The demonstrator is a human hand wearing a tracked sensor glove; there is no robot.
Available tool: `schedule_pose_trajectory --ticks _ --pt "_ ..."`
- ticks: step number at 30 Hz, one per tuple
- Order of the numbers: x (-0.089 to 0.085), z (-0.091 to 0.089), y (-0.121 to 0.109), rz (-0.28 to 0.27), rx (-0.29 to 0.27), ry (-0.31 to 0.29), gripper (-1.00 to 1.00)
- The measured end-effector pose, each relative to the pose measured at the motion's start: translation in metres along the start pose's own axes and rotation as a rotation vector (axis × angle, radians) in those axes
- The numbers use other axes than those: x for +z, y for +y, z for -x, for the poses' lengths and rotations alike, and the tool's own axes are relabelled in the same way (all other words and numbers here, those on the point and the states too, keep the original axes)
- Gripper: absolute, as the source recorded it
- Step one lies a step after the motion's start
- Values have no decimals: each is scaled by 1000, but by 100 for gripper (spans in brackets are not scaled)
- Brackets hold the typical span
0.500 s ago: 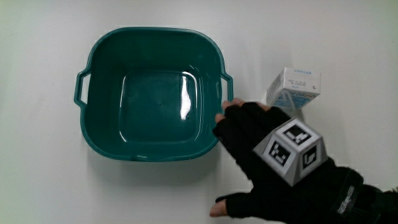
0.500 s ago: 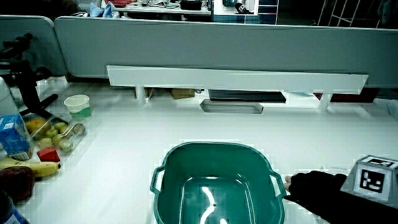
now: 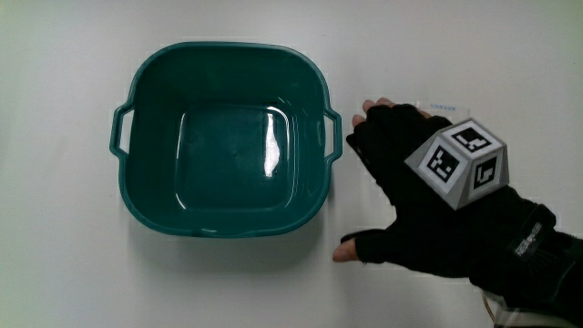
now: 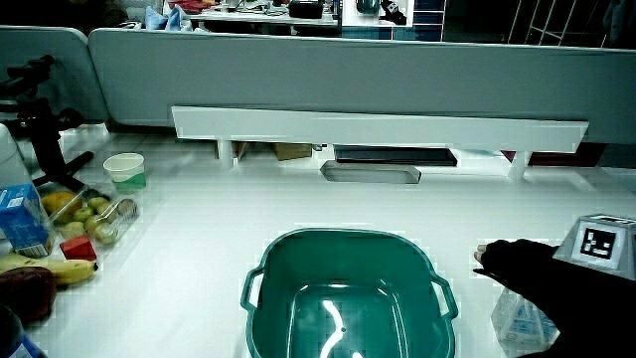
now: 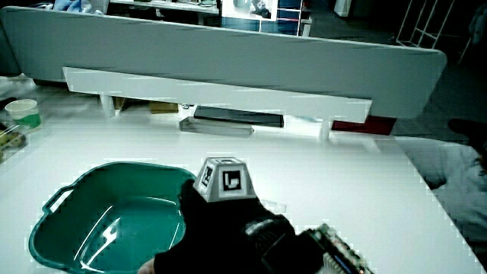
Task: Pick milk from desk
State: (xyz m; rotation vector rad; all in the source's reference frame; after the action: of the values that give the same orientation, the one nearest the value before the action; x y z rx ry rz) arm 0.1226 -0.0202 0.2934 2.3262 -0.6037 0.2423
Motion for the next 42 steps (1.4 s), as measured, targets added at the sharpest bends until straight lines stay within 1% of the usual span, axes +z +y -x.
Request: schedule_pose_trajectory --ticks 1,3,4,6,7,8,9,10,12,13,14,15,16,17,21,22,23,25,34,35,37,42 --pt "1 -3 1 -7 -8 -8 0" --pt "1 -10 5 4 -21 13 0" --pt "2 -14 6 -4 -33 10 0" --pt "3 -20 9 1 -47 34 0" --pt "4 -22 10 3 -43 31 0" --pt "3 -26 12 8 -53 25 0" --pt "3 -29 13 9 -64 30 0" --pt "5 -31 13 13 -62 46 0" --pt "4 -39 16 13 -80 34 0" --pt "4 -42 18 17 -90 48 0" --pt "5 -44 18 18 -90 42 0" --pt "5 -48 20 24 -98 57 0" --pt "4 -52 21 24 -106 56 0" --pt "4 -56 22 31 -112 74 0" --pt "2 -71 27 41 -144 87 0" --pt "1 -75 29 41 -154 79 0" --pt "2 -77 30 51 -158 99 0" --pt "2 -84 32 53 -175 106 0" --pt "-3 -110 39 85 -241 125 0" --pt "-3 -111 40 96 -245 130 0" --pt "-4 -116 41 100 -253 138 0" --pt "-7 -127 46 123 -293 131 0"
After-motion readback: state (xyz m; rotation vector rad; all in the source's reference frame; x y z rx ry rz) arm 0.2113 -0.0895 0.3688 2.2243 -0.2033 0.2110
